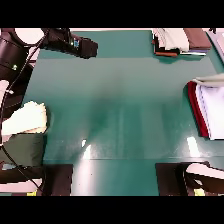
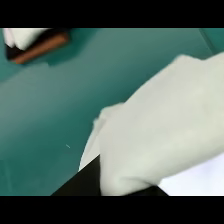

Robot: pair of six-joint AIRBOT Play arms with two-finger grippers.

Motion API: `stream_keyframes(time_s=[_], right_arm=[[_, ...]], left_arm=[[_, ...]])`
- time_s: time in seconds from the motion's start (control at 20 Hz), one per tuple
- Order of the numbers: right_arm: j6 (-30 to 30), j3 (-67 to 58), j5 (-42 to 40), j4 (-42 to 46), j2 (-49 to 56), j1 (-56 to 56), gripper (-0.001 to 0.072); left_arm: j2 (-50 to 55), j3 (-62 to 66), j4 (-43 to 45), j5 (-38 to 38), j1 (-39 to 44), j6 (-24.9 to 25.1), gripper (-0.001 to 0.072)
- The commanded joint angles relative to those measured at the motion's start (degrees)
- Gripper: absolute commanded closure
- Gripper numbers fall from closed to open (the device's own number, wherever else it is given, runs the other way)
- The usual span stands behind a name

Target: Fold the shirts.

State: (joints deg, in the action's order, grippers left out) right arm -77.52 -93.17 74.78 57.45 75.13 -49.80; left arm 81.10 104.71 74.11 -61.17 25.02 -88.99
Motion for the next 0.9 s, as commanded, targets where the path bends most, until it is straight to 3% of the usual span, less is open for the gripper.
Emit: stream_keyframes(time_s=[0.0, 0.15, 0.2, 0.25, 0.3, 0.35, 0.6, 0.85], right_arm=[[0.0, 10.8, 1.5, 8.8, -6.4, -3.6, 0.0692], [0.0, 20.9, 2.3, 12.1, -11.5, -7.0, 0.0684], [0.0, 23.5, 2.6, 13.1, -12.8, -8.0, 0.0594], [0.0, 25.8, 2.6, 14.5, -14.0, -9.1, 0.0378], [0.0, 27.3, 2.6, 14.7, -15.2, -10.3, 0.0206], [-0.3, 27.5, 2.8, 14.1, -15.9, -11.6, 0.0153], [-1.8, 22.3, 1.3, 2.8, -19.4, -9.9, 0.0154], [-2.1, 22.2, -0.2, -2.4, -22.7, 6.9, 0.0154]], left_arm=[[0.0, 0.0, 0.0, -0.2, 0.0, 1.0, 0.0679], [0.0, 0.0, 0.0, -0.2, 0.0, 1.0, 0.0678], [0.0, 0.0, 0.0, -0.2, 0.0, 1.3, 0.0678], [0.0, 0.0, 0.0, -0.2, 0.0, 1.7, 0.0678], [0.0, 0.0, 0.0, -0.2, 0.0, 2.1, 0.0678], [0.0, 0.0, 0.0, -0.2, 0.0, 2.1, 0.0678], [0.0, 0.0, -1.6, 0.0, 0.0, 2.0, 0.0678], [0.0, 0.0, -3.8, 0.4, 0.0, 1.8, 0.0678]])
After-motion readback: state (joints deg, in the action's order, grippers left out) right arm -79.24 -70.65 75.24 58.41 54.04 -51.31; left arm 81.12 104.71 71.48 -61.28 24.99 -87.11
